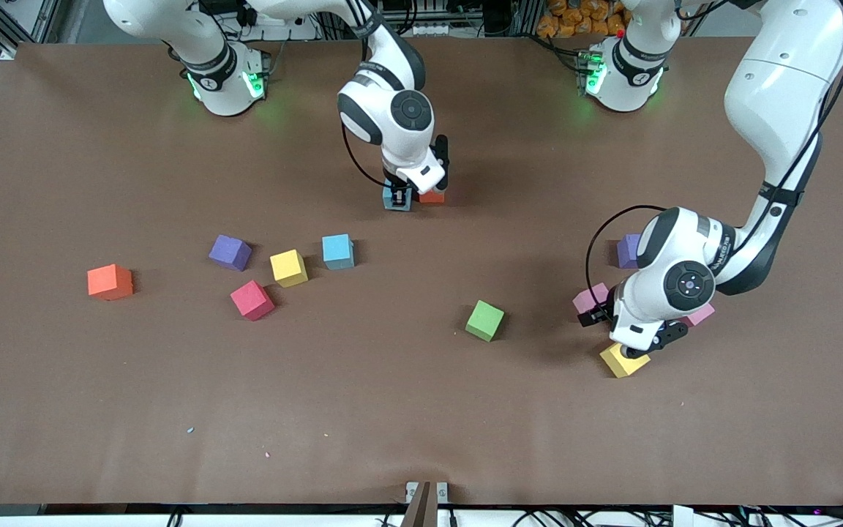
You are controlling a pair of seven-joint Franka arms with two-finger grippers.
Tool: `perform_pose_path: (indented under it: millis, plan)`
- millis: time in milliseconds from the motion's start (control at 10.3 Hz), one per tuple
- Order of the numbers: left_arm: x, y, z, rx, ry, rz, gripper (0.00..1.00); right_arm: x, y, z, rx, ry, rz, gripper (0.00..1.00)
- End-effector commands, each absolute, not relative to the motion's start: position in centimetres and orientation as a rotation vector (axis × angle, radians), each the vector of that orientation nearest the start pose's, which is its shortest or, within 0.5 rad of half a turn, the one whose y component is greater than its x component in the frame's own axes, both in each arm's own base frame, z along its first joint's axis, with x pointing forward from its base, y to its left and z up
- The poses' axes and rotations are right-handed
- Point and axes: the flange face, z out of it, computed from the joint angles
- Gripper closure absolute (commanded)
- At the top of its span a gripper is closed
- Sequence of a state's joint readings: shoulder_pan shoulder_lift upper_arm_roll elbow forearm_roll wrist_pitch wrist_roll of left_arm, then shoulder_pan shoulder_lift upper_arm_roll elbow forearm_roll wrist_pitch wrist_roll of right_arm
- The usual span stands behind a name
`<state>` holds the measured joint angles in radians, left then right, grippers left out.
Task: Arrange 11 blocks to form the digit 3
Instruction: 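Place the cyan cube beside orange while the left gripper reaches pink cubes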
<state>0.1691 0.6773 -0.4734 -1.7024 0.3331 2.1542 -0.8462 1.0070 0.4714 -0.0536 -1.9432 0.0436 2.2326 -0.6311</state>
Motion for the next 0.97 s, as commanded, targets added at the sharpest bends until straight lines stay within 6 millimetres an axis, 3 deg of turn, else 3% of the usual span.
perform_pose_path:
  millis: [0, 389, 486, 584, 681, 876]
  plan:
    - [63.9, -15.6, 21.2, -3.017, -0.595, 0.191, 0.00, 34.1, 50.3, 21.8, -2.253, -2.206, 0.270, 0.93]
    - [63.2, -15.2, 20.2, -3.003, -0.600, 0.225, 0.01, 33.1, 51.0, 21.5, -2.236, -2.223, 0.274, 0.93]
    - [63.1, -15.8, 20.2, -3.007, -0.591, 0.226, 0.54, 32.8, 51.1, 21.2, -2.232, -2.229, 0.281, 0.93]
    - [63.0, -15.9, 20.4, -3.004, -0.610, 0.225, 0.85, 32.4, 51.3, 21.0, -2.224, -2.236, 0.284, 0.93]
    - [62.6, -15.4, 20.3, -2.984, -0.643, 0.246, 0.99, 32.5, 51.4, 20.7, -2.225, -2.237, 0.272, 0.92]
    - [61.5, -15.3, 21.9, -2.920, -0.698, 0.276, 1.00, 32.1, 51.5, 20.1, -2.219, -2.244, 0.276, 0.91]
